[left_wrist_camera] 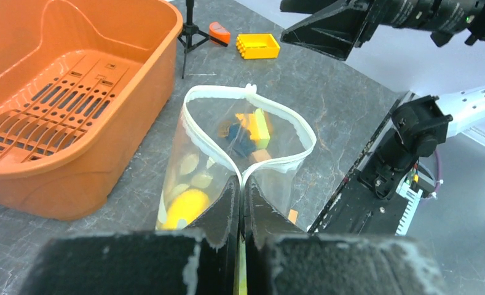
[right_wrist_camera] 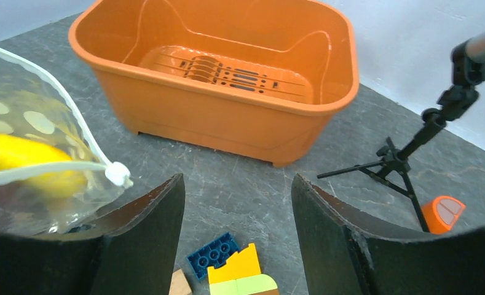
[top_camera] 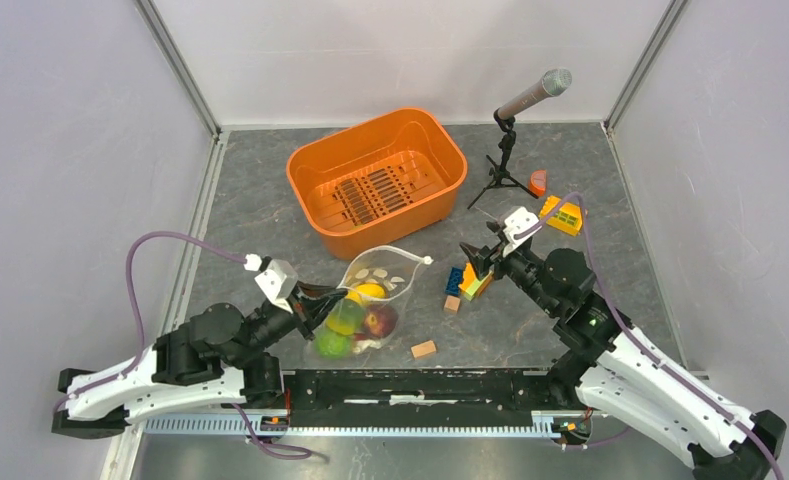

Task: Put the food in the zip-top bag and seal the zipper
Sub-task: Adjust the zipper food storage bag at the center of the board.

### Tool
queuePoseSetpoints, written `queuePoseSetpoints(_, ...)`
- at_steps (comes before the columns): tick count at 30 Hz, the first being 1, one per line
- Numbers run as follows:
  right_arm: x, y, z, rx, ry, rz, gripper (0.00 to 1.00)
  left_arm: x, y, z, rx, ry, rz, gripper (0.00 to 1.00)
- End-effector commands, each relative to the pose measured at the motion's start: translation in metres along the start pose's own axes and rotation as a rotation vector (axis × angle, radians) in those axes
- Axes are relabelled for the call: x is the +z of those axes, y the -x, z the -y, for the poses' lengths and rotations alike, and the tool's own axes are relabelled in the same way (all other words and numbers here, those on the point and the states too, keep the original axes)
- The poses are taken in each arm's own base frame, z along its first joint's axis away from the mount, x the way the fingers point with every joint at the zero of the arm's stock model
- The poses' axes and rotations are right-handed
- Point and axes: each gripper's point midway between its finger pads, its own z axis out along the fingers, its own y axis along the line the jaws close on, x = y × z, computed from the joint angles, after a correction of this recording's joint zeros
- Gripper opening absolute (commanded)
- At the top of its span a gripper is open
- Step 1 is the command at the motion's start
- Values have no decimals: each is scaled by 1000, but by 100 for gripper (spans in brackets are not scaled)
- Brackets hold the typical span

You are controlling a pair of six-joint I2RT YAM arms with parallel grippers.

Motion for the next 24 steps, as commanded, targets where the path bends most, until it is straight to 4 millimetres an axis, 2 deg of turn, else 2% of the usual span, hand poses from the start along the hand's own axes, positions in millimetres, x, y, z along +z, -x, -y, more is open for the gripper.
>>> queuePoseSetpoints(1, 0, 5, -28, 14, 205, 75, 69, 2, -2, 6, 18, -38, 17, 2)
queuePoseSetpoints(7, 4, -27, -53, 54, 355, 84, 67, 5, -10, -2, 30, 24, -44, 2)
queuePoseSetpoints(11, -17, -23, -72, 93, 445, 280, 66, 7, -11, -4, 1, 45, -48, 2)
queuePoseSetpoints(13, -25, -26, -84, 95, 510, 317, 66, 8, -13, 0, -3, 26, -45, 2)
queuePoseSetpoints(18, -15, -49, -91, 34, 558, 217, 69, 4, -7, 7, -14, -20, -32, 2)
queuePoseSetpoints(24, -7, -53, -93, 22, 578, 236, 74, -5, -13, 8, -21, -51, -53, 2)
